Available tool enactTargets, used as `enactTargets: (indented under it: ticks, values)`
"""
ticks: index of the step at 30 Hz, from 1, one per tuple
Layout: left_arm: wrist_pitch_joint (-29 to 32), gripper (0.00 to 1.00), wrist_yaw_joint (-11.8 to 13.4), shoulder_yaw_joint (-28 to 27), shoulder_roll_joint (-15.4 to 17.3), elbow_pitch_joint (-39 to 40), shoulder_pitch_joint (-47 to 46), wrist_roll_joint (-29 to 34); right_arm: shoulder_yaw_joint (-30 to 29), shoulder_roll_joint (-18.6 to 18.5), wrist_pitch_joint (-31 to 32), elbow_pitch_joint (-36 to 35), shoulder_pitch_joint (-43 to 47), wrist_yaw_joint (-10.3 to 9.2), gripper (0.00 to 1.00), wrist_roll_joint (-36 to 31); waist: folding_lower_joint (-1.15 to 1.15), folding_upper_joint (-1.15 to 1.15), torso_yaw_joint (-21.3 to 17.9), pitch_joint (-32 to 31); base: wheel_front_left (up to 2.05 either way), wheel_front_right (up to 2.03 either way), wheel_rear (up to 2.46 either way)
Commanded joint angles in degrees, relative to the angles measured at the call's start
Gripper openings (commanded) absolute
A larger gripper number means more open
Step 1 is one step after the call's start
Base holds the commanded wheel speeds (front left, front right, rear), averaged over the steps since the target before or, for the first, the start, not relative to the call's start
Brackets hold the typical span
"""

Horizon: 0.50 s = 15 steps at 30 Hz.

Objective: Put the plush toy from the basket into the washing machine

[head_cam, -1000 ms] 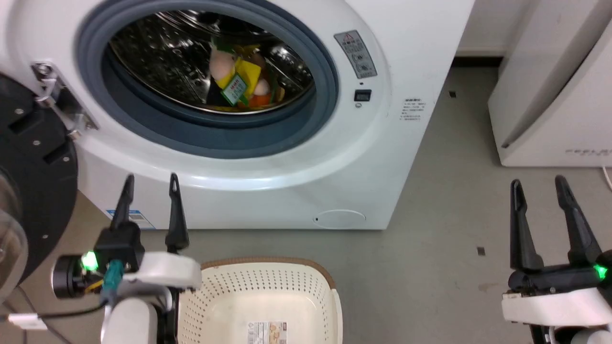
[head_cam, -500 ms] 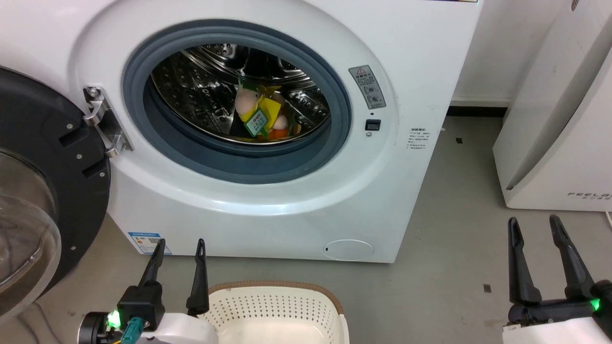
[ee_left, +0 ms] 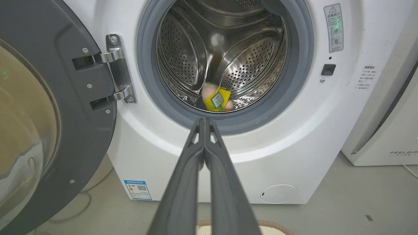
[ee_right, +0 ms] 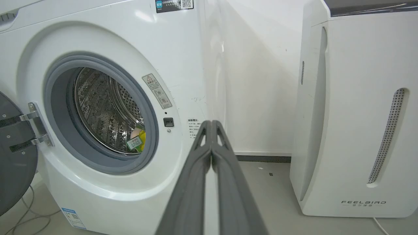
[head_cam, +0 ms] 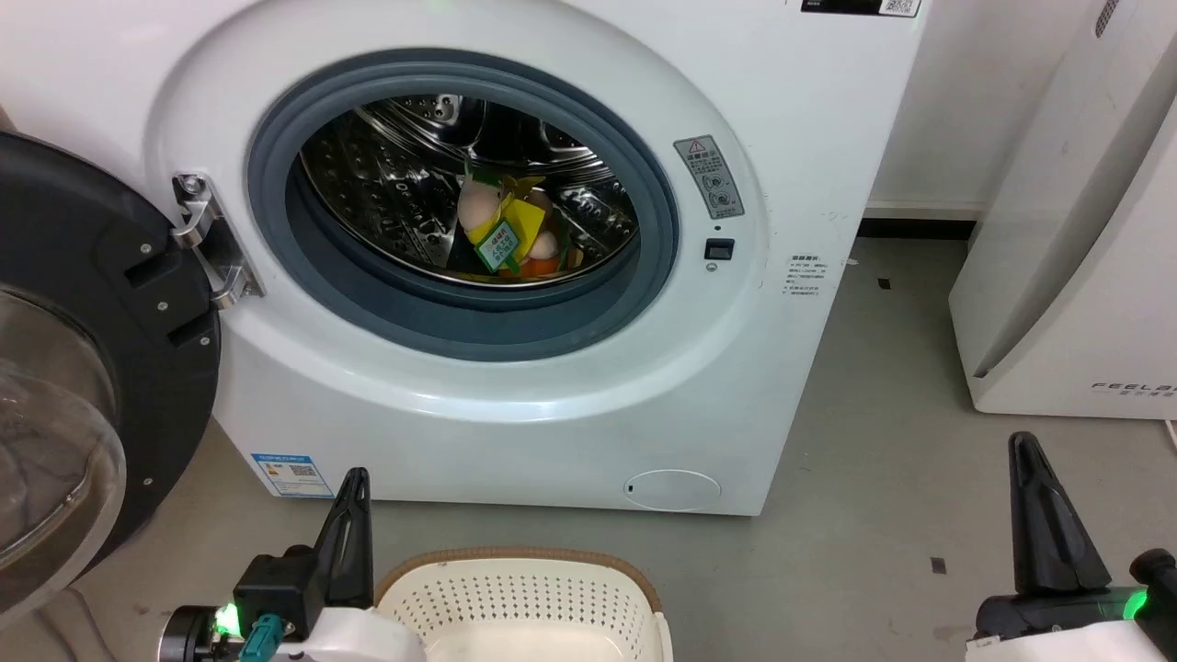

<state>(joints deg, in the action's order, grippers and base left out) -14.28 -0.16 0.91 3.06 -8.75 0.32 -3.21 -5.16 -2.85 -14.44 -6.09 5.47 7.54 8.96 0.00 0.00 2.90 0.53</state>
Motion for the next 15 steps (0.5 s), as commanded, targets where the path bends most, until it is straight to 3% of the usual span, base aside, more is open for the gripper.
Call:
enactTargets:
  ticks: [1,15]
  values:
    - [0.3,0.00,0.0,-0.1,0.0,0.4,0.0,0.2,0.2,0.0,0.4,0.3,-0.3,0.00,0.00,-0.4,0.00,0.00,0.0,0.0,0.00,0.00,0.00]
    - [2.0,0.00,0.0,-0.2,0.0,1.4,0.0,0.5,0.8,0.0,2.1,1.0,-0.9,-0.01,0.00,-1.4,0.00,0.00,-0.4,-0.1,0.00,0.00,0.00]
